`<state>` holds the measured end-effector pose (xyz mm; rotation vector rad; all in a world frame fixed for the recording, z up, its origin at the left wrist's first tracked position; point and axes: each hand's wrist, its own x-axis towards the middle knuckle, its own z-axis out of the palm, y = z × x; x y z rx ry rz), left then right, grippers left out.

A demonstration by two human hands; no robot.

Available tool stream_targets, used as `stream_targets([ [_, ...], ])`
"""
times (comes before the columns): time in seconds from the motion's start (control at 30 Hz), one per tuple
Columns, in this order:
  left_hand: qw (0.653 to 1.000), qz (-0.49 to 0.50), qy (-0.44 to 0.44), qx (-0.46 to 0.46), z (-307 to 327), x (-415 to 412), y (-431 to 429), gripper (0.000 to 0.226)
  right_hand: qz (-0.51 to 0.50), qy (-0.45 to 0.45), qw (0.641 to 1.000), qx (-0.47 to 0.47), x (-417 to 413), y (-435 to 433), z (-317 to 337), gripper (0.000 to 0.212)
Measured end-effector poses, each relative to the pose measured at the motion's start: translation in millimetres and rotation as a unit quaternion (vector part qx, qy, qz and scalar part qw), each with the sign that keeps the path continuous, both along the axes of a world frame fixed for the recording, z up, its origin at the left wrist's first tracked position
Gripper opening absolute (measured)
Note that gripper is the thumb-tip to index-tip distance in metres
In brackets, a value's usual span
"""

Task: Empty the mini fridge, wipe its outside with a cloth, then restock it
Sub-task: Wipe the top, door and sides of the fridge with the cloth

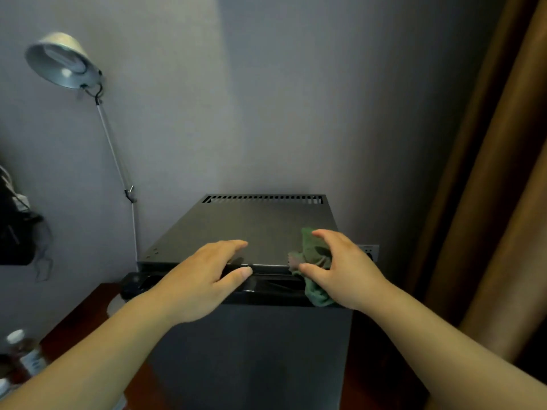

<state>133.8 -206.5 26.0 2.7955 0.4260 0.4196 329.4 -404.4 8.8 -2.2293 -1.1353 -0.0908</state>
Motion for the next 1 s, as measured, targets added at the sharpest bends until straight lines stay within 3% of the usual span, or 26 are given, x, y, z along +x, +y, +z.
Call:
stream_targets([
  [0.2,0.997,-0.071,0.009,-0.005,5.2,18.9,33.9,0.065,-0.062,-0.073,0.995,0.014,-7.3,9.7,5.6,0.078],
  [0.27,0.995,-0.095,0.004,-0.008,8.7,24.0,46.3,0.066,-0.076,-0.044,0.996,0.03,-7.3,16.8,9.9,0.079],
  [0.4,0.99,-0.136,-0.017,-0.012,19.9,39.4,66.3,0.068,-0.167,0.012,0.969,0.181,3.0,31.2,29.4,0.076],
  [0.5,0.987,-0.16,-0.032,-0.014,26.6,52.6,75.0,0.071,-0.185,0.016,0.961,0.204,4.0,43.1,41.9,0.072],
  [0.6,0.983,-0.18,-0.033,-0.031,27.2,63.8,79.2,0.075,-0.119,0.183,0.946,0.239,-4.9,55.6,36.0,0.048],
  [0.67,0.98,-0.196,-0.027,-0.035,24.4,70.1,79.4,0.079,-0.076,0.339,0.895,0.279,-11.4,58.8,31.9,0.033],
  [0.73,0.977,-0.209,-0.023,-0.037,21.6,74.8,75.5,0.082,-0.06,0.416,0.85,0.317,-13.7,56.4,31.1,0.03],
  [0.9,0.972,-0.224,-0.059,-0.039,17.5,81.2,50.7,0.081,-0.048,0.455,0.819,0.347,-10.5,46.6,32.4,0.03],
  [1.0,0.969,-0.23,-0.078,-0.034,13.1,85.2,30.5,0.076,-0.084,0.392,0.854,0.332,0.3,39.7,33.2,0.028],
])
